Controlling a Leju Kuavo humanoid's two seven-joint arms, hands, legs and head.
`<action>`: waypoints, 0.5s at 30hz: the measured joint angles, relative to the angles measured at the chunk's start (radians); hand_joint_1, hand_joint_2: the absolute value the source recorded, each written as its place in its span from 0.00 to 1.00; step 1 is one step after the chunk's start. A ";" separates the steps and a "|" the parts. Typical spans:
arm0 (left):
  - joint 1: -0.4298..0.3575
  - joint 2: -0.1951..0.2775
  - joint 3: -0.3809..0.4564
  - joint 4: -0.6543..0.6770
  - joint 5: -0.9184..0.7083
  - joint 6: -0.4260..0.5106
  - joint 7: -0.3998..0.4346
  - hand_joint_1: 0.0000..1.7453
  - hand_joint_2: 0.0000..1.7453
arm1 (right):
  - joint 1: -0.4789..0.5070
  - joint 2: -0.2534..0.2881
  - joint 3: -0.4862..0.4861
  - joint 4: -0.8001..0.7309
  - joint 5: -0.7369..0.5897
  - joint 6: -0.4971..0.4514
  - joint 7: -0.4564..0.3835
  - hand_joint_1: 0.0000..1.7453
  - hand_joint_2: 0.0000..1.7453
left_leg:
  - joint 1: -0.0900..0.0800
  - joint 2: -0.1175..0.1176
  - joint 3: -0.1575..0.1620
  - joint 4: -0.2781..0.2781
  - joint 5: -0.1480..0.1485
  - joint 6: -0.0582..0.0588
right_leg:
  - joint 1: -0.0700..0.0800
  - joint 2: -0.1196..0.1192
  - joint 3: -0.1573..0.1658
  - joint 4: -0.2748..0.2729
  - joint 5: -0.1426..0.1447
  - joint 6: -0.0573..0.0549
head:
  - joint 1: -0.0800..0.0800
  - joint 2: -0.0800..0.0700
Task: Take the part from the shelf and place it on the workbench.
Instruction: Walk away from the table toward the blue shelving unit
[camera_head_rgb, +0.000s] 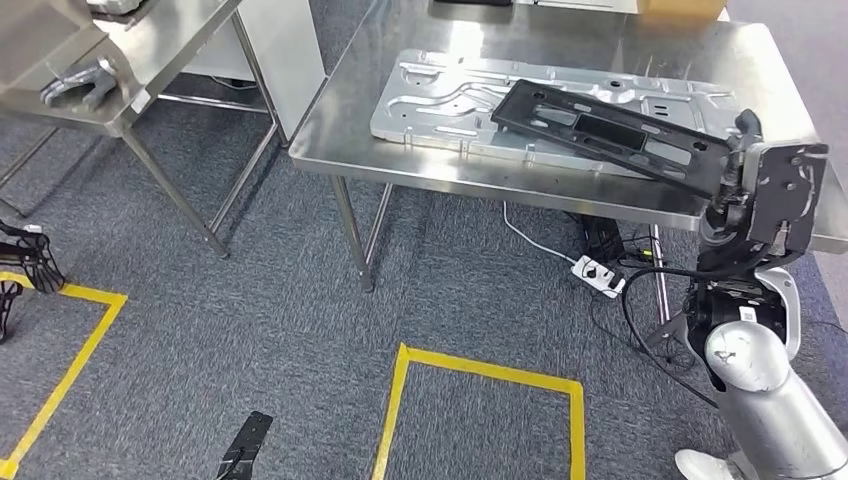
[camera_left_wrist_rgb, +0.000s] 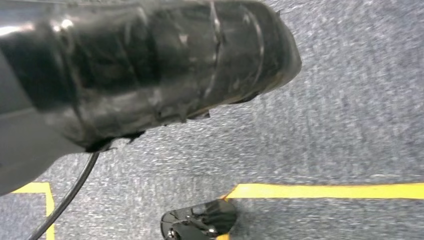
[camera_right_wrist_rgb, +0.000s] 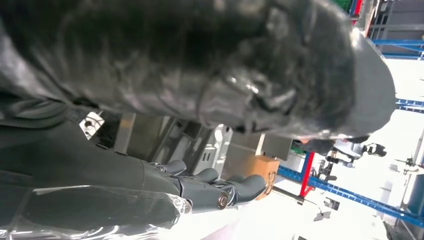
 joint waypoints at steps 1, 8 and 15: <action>-0.003 0.000 0.000 0.000 0.000 0.000 0.000 0.00 0.00 | 0.001 0.000 -0.004 -0.002 0.001 -0.005 -0.002 0.00 0.00 | -0.003 -0.001 0.052 -0.077 -0.015 0.005 | 0.000 0.000 -0.009 0.000 0.011 0.004 | 0.000 0.000; -0.007 -0.002 0.000 0.000 -0.001 0.001 0.003 0.00 0.00 | 0.023 0.001 -0.014 -0.006 0.024 -0.046 -0.004 0.00 0.00 | -0.016 0.008 0.065 -0.203 0.020 0.049 | -0.011 0.003 -0.058 0.073 -0.058 0.033 | 0.005 0.000; -0.009 -0.005 0.000 0.000 -0.004 0.000 0.004 0.00 0.00 | 0.046 0.010 -0.041 -0.007 0.089 -0.046 -0.010 0.00 0.00 | -0.017 0.009 -0.057 -0.163 0.087 0.046 | -0.011 0.003 0.059 0.172 -0.093 0.033 | 0.009 0.000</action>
